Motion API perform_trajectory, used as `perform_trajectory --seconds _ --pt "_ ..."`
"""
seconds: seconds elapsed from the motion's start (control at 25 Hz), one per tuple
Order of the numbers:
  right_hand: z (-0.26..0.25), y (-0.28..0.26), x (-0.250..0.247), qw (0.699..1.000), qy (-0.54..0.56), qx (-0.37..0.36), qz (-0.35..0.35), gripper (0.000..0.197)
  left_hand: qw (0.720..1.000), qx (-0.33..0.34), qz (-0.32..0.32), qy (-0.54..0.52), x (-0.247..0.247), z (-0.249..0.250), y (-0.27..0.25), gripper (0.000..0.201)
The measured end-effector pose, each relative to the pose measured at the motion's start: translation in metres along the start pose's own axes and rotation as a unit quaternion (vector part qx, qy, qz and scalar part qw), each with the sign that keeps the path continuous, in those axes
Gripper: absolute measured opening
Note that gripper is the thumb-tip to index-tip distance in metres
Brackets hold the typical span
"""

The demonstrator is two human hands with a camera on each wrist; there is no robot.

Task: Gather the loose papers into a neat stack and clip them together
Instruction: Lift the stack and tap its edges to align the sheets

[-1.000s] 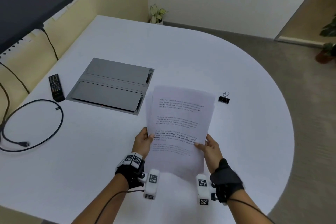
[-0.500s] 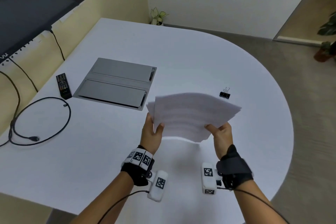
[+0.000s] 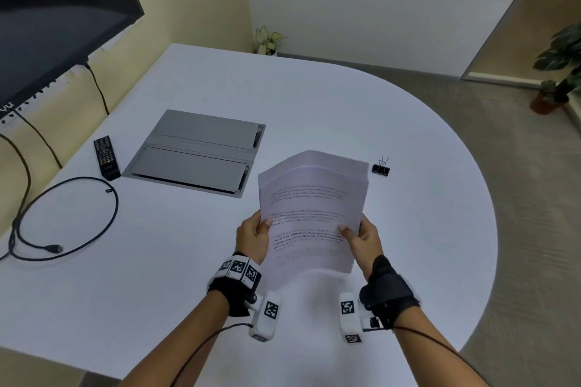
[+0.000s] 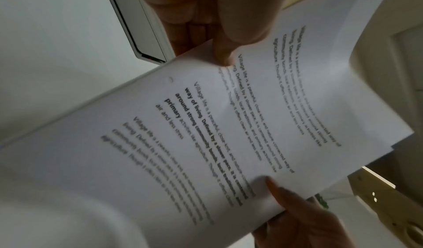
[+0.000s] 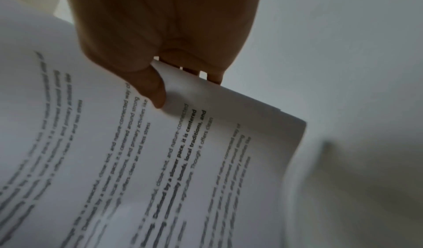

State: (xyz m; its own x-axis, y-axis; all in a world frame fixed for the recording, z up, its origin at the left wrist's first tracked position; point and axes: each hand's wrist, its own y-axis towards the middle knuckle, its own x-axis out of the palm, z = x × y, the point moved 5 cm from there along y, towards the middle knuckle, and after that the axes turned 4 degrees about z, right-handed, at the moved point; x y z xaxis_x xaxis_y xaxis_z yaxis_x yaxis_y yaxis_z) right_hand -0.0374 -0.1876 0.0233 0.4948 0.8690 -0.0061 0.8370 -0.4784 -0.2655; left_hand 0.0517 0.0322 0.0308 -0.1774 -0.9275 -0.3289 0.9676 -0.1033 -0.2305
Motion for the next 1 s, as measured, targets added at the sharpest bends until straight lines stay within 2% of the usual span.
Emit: perform_trajectory --seconds 0.12,0.28,0.44,0.52,0.64,0.72,0.84,0.92,1.0 --pt "-0.010 0.004 -0.017 1.000 -0.013 0.010 -0.024 0.021 0.998 -0.030 0.004 -0.049 -0.008 -0.002 0.006 0.026" --pt "-0.002 -0.003 -0.050 0.995 0.013 0.092 -0.027 0.020 0.974 -0.112 0.030 -0.193 -0.016 -0.005 0.003 0.031" --pt "0.007 -0.020 -0.048 0.979 0.152 0.133 -0.012 0.030 0.936 -0.194 0.043 -0.289 -0.004 -0.014 -0.005 0.029" --pt "0.010 -0.025 -0.035 0.968 0.214 0.130 0.000 0.040 0.923 -0.222 0.034 -0.313 0.009 -0.016 -0.011 0.024" --pt "0.015 -0.032 -0.014 0.956 0.265 0.124 0.017 0.040 0.901 -0.258 0.016 -0.349 0.025 -0.018 -0.020 0.012" --pt "0.015 -0.035 -0.009 0.955 0.270 0.117 0.030 0.040 0.889 -0.270 -0.001 -0.369 0.033 -0.020 -0.025 0.013" --pt "0.010 -0.033 -0.021 0.960 0.258 0.104 0.027 0.056 0.885 -0.273 -0.026 -0.376 0.031 -0.025 -0.028 0.024" --pt "0.009 -0.028 -0.043 0.965 0.235 0.111 0.021 0.062 0.888 -0.262 -0.017 -0.378 0.014 -0.027 -0.019 0.036" --pt "0.009 -0.025 -0.069 0.970 0.210 0.124 0.004 0.054 0.905 -0.233 0.000 -0.355 -0.012 -0.027 -0.004 0.038"
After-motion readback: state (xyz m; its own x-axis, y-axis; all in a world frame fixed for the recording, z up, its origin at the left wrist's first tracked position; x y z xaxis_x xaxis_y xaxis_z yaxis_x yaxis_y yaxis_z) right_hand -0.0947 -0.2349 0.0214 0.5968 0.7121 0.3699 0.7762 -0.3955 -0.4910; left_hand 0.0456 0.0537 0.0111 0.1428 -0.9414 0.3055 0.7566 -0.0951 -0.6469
